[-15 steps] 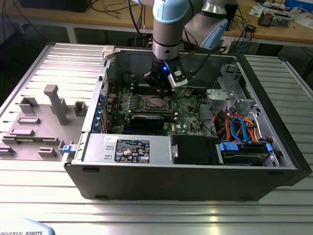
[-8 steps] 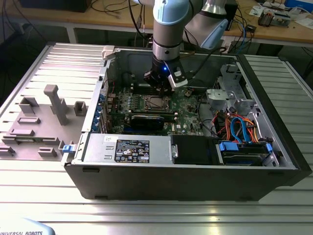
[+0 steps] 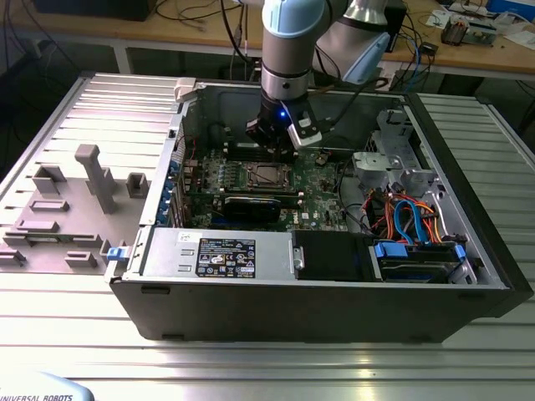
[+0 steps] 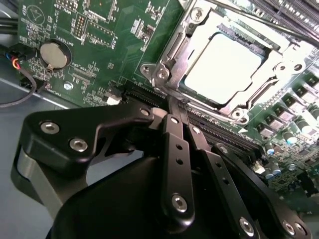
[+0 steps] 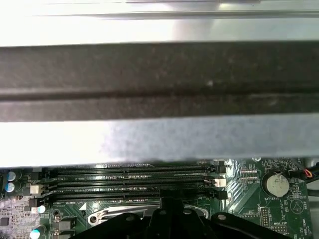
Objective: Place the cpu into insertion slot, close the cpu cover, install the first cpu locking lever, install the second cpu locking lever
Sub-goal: 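Install the first cpu locking lever, then install the second cpu locking lever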
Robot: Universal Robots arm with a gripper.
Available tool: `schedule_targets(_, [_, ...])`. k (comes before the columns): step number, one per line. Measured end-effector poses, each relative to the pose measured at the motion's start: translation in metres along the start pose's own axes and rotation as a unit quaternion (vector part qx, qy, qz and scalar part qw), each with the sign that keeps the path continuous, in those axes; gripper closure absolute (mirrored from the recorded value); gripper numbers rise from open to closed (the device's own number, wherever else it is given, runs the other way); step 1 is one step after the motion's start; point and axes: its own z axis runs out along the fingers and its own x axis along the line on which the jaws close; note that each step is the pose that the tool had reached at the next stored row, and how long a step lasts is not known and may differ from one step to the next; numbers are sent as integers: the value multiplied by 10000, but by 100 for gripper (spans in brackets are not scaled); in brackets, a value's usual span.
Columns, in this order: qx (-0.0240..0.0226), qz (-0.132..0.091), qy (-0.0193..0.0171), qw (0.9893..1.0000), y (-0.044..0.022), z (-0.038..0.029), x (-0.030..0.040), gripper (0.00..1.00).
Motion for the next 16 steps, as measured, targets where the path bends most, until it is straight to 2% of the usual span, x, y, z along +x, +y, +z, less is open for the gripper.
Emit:
schedule_targets(3, [-1, 1, 0, 10000, -25, 0, 0, 89])
schedule_targets(16, [0, 1, 0, 10000, -37, -2, -1, 89])
